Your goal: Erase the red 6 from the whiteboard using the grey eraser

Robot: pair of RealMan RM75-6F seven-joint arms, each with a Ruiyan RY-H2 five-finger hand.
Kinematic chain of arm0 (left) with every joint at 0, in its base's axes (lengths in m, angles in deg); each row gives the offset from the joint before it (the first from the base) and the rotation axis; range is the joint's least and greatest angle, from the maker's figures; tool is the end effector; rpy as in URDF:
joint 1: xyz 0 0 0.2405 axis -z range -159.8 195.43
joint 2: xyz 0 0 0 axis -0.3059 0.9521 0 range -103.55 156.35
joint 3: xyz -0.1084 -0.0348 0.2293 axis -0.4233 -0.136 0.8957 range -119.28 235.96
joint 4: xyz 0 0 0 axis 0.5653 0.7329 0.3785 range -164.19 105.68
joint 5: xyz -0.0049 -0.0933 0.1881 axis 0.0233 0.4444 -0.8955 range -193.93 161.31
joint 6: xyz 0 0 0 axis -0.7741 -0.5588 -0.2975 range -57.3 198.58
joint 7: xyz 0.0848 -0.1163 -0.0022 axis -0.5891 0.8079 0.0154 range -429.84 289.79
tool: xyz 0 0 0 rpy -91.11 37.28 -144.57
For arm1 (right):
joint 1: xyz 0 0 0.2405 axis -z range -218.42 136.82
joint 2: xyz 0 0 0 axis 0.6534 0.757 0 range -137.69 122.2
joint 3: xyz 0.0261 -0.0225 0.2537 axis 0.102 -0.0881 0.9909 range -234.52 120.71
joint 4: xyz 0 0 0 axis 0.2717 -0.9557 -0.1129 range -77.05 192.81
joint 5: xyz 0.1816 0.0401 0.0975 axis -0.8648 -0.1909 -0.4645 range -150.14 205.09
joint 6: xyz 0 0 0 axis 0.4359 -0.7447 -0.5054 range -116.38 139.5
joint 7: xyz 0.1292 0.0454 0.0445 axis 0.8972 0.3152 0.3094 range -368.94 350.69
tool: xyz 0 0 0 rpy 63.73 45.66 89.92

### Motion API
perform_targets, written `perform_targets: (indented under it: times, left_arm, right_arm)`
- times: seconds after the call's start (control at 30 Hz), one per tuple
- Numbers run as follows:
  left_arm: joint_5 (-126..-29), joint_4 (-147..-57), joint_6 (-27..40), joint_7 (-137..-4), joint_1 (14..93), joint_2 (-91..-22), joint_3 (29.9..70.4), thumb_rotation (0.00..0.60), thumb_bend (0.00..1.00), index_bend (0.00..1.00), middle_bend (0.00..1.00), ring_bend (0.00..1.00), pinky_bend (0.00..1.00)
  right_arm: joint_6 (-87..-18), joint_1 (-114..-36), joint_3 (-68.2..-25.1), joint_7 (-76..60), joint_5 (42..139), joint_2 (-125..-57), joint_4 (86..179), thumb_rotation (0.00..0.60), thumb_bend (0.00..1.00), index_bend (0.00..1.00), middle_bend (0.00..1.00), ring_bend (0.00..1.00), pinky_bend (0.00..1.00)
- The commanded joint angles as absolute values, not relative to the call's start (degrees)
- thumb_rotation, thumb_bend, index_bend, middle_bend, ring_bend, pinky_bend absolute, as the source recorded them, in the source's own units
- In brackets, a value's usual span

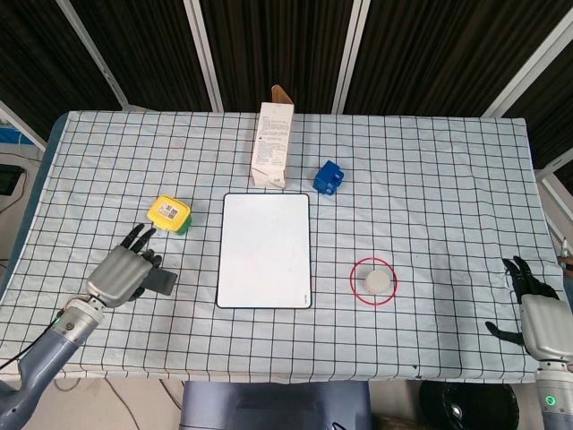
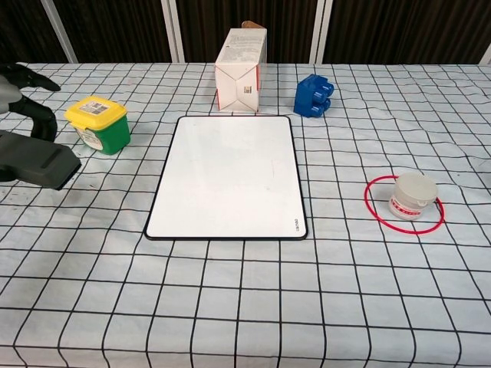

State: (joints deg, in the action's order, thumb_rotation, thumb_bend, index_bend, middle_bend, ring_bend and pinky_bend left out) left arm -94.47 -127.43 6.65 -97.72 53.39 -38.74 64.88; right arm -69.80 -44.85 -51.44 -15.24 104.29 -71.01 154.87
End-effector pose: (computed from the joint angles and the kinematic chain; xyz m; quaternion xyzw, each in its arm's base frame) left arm -0.2226 0.2756 0.0826 -0.8249 -0.2173 -0.2422 0.4623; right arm -0.3189 -0.1833 0.1614 0.5577 -0.4245 0.3408 0.6266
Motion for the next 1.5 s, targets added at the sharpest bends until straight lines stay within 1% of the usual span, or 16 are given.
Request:
perform_targets:
  times: [0.03, 0.07, 0.1, 0.2, 0.23, 0.3, 0.37, 0.6, 1.0, 1.07, 1.1, 1.17, 1.23, 1.3, 1.4, 1.5]
  left_arm:
    - [-95.1, -123.6, 6.1, -93.6, 51.6, -40.4, 64.8, 0.600, 0.22, 0.43, 0.45, 0.00, 0.00]
    - [-95.3, -122.4, 6.0, -92.4, 51.3, -41.0, 64.6, 0.600, 0.22, 0.43, 0.45, 0.00, 0.01]
    - [-95.5, -121.6, 6.1, -91.9, 51.1, -41.3, 64.6, 0.600, 0.22, 0.43, 0.44, 0.02, 0.05]
    - [-95.9, -118.8, 6.7, -89.9, 50.6, -42.9, 64.4, 0.600, 0.22, 0.43, 0.44, 0.10, 0.25]
    - [-95.9, -117.8, 7.1, -89.0, 50.5, -43.5, 64.2, 0.600, 0.22, 0.43, 0.44, 0.13, 0.30]
    - [-96.0, -116.4, 7.8, -87.7, 50.4, -44.3, 63.9, 0.600, 0.22, 0.43, 0.44, 0.18, 0.36]
    - [-95.9, -115.3, 8.5, -86.8, 50.6, -45.0, 63.5, 0.600, 0.22, 0.43, 0.44, 0.20, 0.38]
    - [-93.4, -110.6, 14.2, -84.9, 52.9, -47.9, 60.6, 0.600, 0.22, 0.43, 0.45, 0.21, 0.37]
    - [-91.9, -108.9, 17.0, -85.8, 53.6, -49.3, 59.4, 0.600, 0.19, 0.41, 0.44, 0.22, 0.37]
    - [-91.5, -108.9, 17.1, -85.9, 53.5, -49.6, 59.2, 0.600, 0.17, 0.38, 0.43, 0.22, 0.36]
    - [-91.2, -108.9, 17.2, -86.0, 53.5, -49.6, 59.0, 0.600, 0.14, 0.34, 0.41, 0.21, 0.34]
    - [-90.5, -109.1, 17.9, -86.6, 53.5, -49.6, 59.0, 0.600, 0.11, 0.26, 0.35, 0.17, 0.29]
    - [-89.5, -109.4, 19.1, -87.4, 53.7, -49.2, 59.1, 0.600, 0.10, 0.18, 0.28, 0.11, 0.22]
    - [-88.5, -110.1, 20.3, -88.2, 53.9, -48.7, 59.3, 0.600, 0.10, 0.14, 0.23, 0.07, 0.18]
    - [-87.2, -111.9, 22.0, -89.1, 54.4, -47.5, 59.3, 0.600, 0.09, 0.11, 0.20, 0.04, 0.16]
    - [-87.4, -114.7, 21.1, -90.3, 54.2, -45.9, 59.4, 0.600, 0.09, 0.10, 0.19, 0.03, 0.16]
  right_arm:
    - [-69.7, -44.9, -51.4, -15.3, 104.3, -71.0, 154.9, 0.600, 0.00, 0.10, 0.08, 0.24, 0.27]
    - [-69.8, -44.9, -51.4, -15.4, 104.3, -71.1, 154.9, 0.600, 0.00, 0.10, 0.08, 0.24, 0.27]
    - [-69.9, -44.9, -51.4, -15.4, 104.2, -71.1, 154.9, 0.600, 0.00, 0.10, 0.08, 0.24, 0.27]
    - [-69.8, -44.8, -51.4, -15.4, 104.1, -71.1, 155.0, 0.600, 0.00, 0.10, 0.08, 0.24, 0.27]
    - [-69.8, -44.8, -51.4, -15.4, 104.1, -71.1, 155.0, 0.600, 0.00, 0.10, 0.08, 0.24, 0.27]
    - [-69.8, -44.8, -51.4, -15.4, 104.1, -71.1, 155.0, 0.600, 0.00, 0.10, 0.08, 0.24, 0.27]
    - [-69.8, -44.8, -51.4, -15.3, 104.1, -71.0, 155.0, 0.600, 0.00, 0.10, 0.08, 0.24, 0.27]
    - [-69.7, -44.8, -51.3, -14.9, 104.0, -71.0, 155.0, 0.600, 0.00, 0.10, 0.08, 0.24, 0.27]
    - [-69.7, -44.8, -51.3, -15.0, 103.9, -71.1, 155.0, 0.600, 0.00, 0.10, 0.08, 0.24, 0.27]
    - [-69.8, -44.8, -51.3, -15.1, 103.9, -71.1, 155.0, 0.600, 0.00, 0.10, 0.08, 0.24, 0.27]
    - [-69.8, -44.8, -51.2, -15.0, 103.9, -71.1, 155.0, 0.600, 0.00, 0.10, 0.08, 0.24, 0.27]
    - [-69.7, -44.8, -51.2, -15.0, 103.8, -71.0, 155.0, 0.600, 0.00, 0.10, 0.08, 0.24, 0.27]
    - [-69.7, -44.8, -51.2, -15.0, 103.7, -71.0, 155.0, 0.600, 0.00, 0.10, 0.08, 0.24, 0.27]
    - [-69.6, -44.8, -51.2, -15.0, 103.7, -71.0, 155.0, 0.600, 0.00, 0.10, 0.08, 0.24, 0.27]
    - [-69.7, -44.8, -51.2, -15.1, 103.8, -71.0, 155.1, 0.600, 0.00, 0.10, 0.08, 0.24, 0.27]
    - [-69.9, -44.8, -51.2, -15.1, 103.7, -71.1, 155.0, 0.600, 0.00, 0.10, 0.08, 0.24, 0.27]
